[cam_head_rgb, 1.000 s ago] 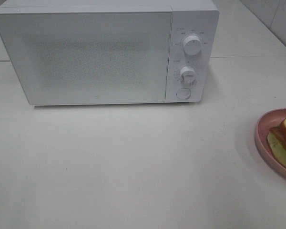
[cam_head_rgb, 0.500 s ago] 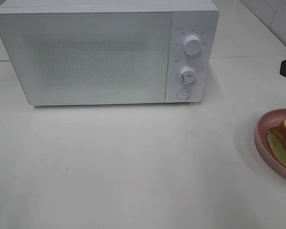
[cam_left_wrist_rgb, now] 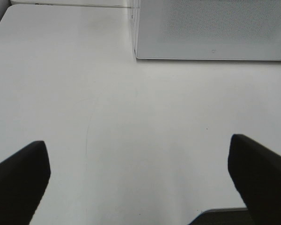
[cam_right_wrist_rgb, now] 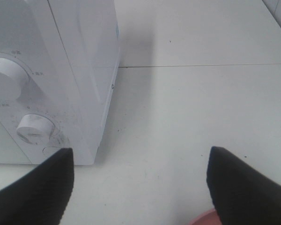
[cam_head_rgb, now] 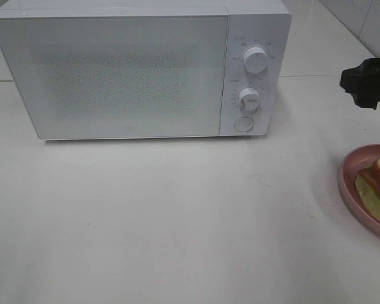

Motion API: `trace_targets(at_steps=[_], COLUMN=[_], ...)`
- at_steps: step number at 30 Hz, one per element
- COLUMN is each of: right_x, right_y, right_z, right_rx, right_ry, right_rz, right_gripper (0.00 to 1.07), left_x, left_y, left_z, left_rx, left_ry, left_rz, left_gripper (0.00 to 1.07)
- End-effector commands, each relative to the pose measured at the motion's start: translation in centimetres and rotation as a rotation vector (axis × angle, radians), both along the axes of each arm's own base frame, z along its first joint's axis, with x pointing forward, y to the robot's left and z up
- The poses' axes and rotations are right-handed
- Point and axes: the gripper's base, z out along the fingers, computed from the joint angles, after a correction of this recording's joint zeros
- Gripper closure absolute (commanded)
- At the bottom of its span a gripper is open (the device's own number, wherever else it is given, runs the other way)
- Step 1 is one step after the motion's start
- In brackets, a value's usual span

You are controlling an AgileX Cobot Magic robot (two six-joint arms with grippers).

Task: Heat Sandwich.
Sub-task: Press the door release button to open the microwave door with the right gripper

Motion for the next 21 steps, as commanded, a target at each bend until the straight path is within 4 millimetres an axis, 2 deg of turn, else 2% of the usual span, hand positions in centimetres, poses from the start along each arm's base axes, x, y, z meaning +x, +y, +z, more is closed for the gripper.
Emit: trace_targets(at_steps=[1, 4, 8, 10, 21], right_x=[0.8, 1.1, 0.6, -0.2, -2.2], right_y=[-0.1, 0.1, 1.3, 2.1, 3.7], right_z=[-0.5, -0.9, -1.6, -2.0, -3.0], right_rx=[0.006, 0.007, 0.025, 0.036, -0.003], right_ry=[-0.039, -0.04, -0.084, -0.136, -0.212], right_rz=[-0.003, 0.003, 0.041, 0.055, 0.008], right_gripper=[0.32, 0.32, 0.32, 0.32, 0.32], left_x=[-0.3, -0.3, -0.3, -0.3, -0.3], left_y=[0.0, 0.0, 0.0, 0.0, 0.0], left_z=[0.0, 0.0, 0.0, 0.0, 0.0], left_rx=[-0.004, -0.004, -0.004, -0.004, -0.004], left_ry=[-0.035, -0.035, -0.035, -0.035, -0.035], left_rz=[0.004, 0.004, 0.004, 0.004, 0.004], left_gripper=[0.09, 0.09, 0.09, 0.09, 0.09])
